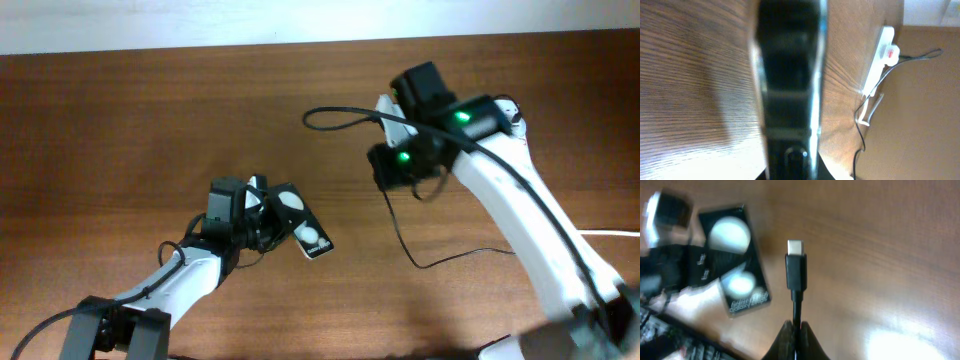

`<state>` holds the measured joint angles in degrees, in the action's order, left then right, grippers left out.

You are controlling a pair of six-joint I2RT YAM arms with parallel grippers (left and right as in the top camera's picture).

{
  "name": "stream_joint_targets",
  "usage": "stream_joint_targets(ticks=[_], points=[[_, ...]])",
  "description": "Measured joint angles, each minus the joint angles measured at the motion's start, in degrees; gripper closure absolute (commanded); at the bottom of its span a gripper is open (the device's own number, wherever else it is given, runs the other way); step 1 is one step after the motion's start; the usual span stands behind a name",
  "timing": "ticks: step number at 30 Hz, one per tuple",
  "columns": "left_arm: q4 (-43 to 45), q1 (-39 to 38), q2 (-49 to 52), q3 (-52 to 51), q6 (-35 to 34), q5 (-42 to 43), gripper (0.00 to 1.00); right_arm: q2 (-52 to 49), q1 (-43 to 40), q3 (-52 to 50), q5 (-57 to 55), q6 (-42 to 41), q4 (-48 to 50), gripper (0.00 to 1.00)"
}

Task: Plug charger to phone and switch on socket
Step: 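Insert the USB-C plug into the phone's bottom port with the right gripper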

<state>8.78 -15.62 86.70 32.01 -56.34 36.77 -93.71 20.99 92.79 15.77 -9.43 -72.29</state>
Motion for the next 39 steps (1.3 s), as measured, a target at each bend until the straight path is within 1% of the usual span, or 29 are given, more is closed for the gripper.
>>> stream_joint_targets(ticks=[1,2,3,4,5,6,7,8,9,10,12,14,16,18,19,22,24,29,33,39], points=[[2.7,0.0,0.1,-0.1,0.5,1.9,1.00,2.7,0.0,-0.1,0.4,0.2,-1.9,0.96],[6.4,0.0,0.1,0.0,1.4,5.3,1.00,10.6,0.0,-0.1,1.9,0.4,-3.3,0.96],[11.1,0.0,0.1,0.0,1.9,9.4,1.00,14.5,0.0,-0.4,3.5,0.4,-3.7,0.96],[15.1,0.0,0.1,0.0,2.2,12.2,1.00,18.9,0.0,-2.2,4.7,0.5,-3.6,0.96],[21.2,0.0,0.1,-0.2,1.6,15.0,1.00,23.2,0.0,-5.4,5.6,0.4,-3.2,0.96],[27.1,0.0,0.2,-0.2,0.5,16.8,1.00,27.5,0.0,-11.1,7.2,0.3,-2.1,0.96],[35.8,0.0,0.2,-0.2,-2.6,18.3,1.00,29.7,0.0,-16.1,8.6,0.1,-0.4,0.96],[41.6,0.0,0.1,-0.1,-5.9,18.8,1.00,32.2,0.0,-22.9,10.9,-0.2,5.5,0.96],[45.1,0.0,0.1,0.2,-10.1,19.1,1.00,34.4,0.0,-30.1,12.7,-1.4,8.5,0.96],[45.9,0.0,0.1,0.1,-12.6,19.2,1.00,35.4,0.0,-36.3,14.4,-2.7,12.3,0.96],[46.0,0.0,0.1,0.1,-16.5,18.7,1.00,35.6,0.3,-43.1,15.5,-3.7,14.7,0.96],[46.0,0.0,0.1,0.1,-18.0,18.5,1.00,35.7,3.1,-44.3,15.1,-4.1,16.7,0.96],[46.0,0.0,0.1,0.1,-18.5,17.9,1.00,35.9,8.9,-44.4,13.7,-4.1,19.3,0.96],[45.8,0.0,0.1,0.1,-18.5,17.7,1.00,35.9,14.5,-44.4,10.0,-4.2,21.8,0.96],[44.6,0.0,0.1,0.1,-18.5,17.7,1.00,35.9,15.3,-44.4,8.2,-4.2,22.1,0.96],[37.8,0.0,0.1,0.2,-17.5,17.6,1.00,35.9,15.4,-44.4,3.4,-4.2,24.3,0.96],[37.5,0.0,0.1,0.2,-16.5,17.7,1.00,35.9,15.4,-44.4,1.5,-4.2,26.1,0.96],[37.5,0.0,0.1,0.2,-16.0,16.4,1.00,35.0,15.4,-44.4,0.9,-4.1,29.3,0.96],[37.4,0.0,0.1,0.2,-15.9,16.2,1.00,31.3,15.4,-44.4,2.5,-4.2,30.8,0.96],[37.4,0.0,0.1,0.2,-15.9,16.1,1.00,31.2,15.4,-44.4,4.3,-4.1,32.1,0.96]])
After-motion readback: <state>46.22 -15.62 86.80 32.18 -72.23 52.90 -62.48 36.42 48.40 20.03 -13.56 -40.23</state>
